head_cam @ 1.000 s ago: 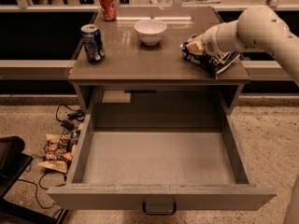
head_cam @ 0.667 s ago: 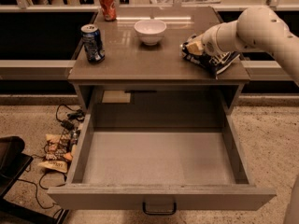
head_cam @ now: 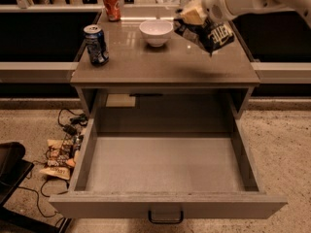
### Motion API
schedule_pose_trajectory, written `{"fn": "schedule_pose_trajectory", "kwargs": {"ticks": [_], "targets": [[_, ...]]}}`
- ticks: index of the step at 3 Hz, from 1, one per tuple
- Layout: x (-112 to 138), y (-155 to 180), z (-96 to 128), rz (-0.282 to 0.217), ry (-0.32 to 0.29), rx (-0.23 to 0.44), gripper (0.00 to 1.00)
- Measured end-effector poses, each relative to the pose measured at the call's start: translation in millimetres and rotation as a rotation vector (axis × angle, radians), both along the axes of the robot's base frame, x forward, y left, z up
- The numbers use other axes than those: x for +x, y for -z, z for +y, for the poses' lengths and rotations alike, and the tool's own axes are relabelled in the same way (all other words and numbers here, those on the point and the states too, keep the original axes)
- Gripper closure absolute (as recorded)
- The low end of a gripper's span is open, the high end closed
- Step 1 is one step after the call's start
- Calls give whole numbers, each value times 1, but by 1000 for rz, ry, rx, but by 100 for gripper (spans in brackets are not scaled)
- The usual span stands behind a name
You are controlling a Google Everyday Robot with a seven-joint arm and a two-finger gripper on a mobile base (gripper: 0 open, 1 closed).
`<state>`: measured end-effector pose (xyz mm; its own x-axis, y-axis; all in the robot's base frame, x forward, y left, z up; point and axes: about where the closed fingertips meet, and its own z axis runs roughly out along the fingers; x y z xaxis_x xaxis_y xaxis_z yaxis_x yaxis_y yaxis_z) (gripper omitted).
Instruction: Place blue chip bag into top drawer
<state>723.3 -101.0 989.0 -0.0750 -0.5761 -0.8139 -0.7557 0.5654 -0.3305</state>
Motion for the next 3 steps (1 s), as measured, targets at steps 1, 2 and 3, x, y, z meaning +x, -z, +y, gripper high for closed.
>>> {"fn": "schedule_pose_trajectory", "kwargs": {"ticks": [1,2,3], "targets": [[-35,-32,21,-28,-75,6,100],[-68,-31,23,-8,-87,69,100],[-120,33,13,82,-136,198,100]]}}
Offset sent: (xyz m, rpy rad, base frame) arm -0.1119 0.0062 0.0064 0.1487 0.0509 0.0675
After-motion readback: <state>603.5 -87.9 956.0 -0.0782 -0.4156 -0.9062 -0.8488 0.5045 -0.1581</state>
